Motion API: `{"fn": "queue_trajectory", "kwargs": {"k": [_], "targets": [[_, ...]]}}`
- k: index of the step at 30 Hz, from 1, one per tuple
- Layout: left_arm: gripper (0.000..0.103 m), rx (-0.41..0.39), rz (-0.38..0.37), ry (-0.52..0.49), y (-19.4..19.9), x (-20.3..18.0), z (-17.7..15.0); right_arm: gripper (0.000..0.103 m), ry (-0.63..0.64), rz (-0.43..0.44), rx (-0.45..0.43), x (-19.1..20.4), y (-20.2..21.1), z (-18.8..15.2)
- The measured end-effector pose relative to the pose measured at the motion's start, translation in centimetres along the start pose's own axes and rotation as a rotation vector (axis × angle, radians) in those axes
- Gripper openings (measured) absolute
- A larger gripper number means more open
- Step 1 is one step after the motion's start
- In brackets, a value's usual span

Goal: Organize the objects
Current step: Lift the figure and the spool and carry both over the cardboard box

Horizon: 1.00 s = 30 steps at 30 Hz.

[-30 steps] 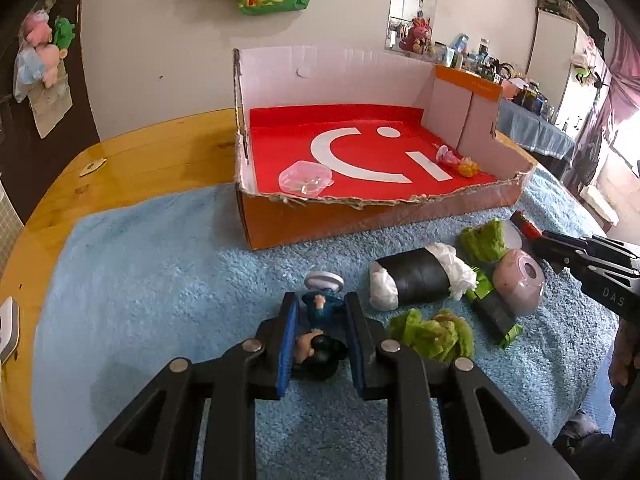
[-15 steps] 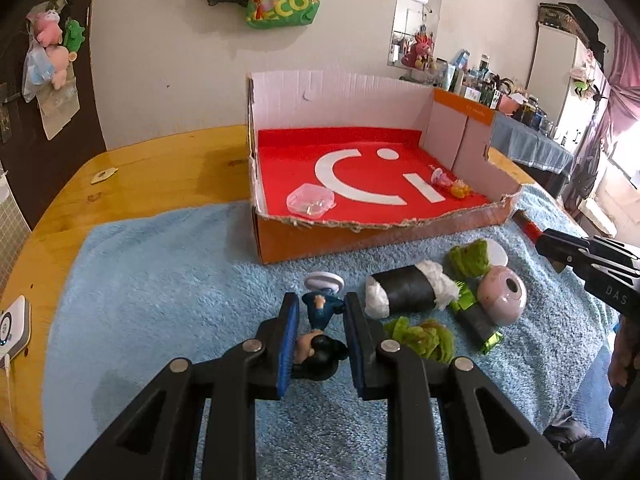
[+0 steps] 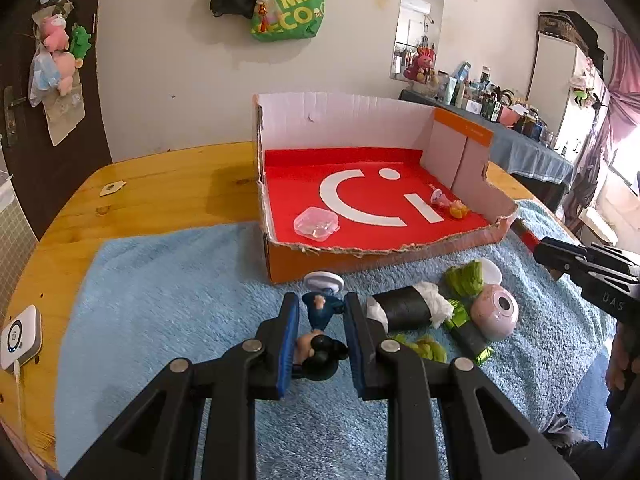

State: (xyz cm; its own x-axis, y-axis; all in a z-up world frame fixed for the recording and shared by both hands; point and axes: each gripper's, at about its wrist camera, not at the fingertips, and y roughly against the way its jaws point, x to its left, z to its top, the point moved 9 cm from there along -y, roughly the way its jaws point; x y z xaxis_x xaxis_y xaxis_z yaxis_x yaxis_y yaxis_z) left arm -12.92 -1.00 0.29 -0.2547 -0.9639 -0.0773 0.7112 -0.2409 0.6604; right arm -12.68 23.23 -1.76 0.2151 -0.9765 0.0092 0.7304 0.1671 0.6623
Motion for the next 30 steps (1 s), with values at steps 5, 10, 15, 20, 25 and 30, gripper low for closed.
{"fn": "queue_trajectory", "kwargs": {"k": [5, 10, 15, 20, 25, 30], "targets": [[0.024, -0.013, 0.003, -0.002, 0.3, 0.0, 0.8, 0.014, 0.003, 0.003, -0.013, 0.1, 0.3, 0.6], [0.024, -0.025, -0.002, -0.019, 0.3, -0.2, 2.5, 0.014, 0.022, 0.011, -0.019, 0.2, 0.5, 2.0], [0.024, -0.032, -0.015, -0.04, 0.1, -0.7, 4.2, 0.014, 0.042, 0.016, -0.022, 0.1, 0.3, 3.8], [0.024, -0.002, -0.047, -0.071, -1.1, -1.4, 5.6, 0.014, 0.082, 0.041, 0.001, 0.5, -0.8, 5.6], [0.024, 0.06, -0.102, -0.135, -3.3, -2.5, 6.5, 0.014, 0.136, 0.088, 0.084, 1.0, -3.5, 6.8], [0.024, 0.148, -0.149, -0.2, -5.9, -3.3, 6.4, 0.014, 0.184, 0.13, 0.195, 1.3, -6.3, 6.5]]}}
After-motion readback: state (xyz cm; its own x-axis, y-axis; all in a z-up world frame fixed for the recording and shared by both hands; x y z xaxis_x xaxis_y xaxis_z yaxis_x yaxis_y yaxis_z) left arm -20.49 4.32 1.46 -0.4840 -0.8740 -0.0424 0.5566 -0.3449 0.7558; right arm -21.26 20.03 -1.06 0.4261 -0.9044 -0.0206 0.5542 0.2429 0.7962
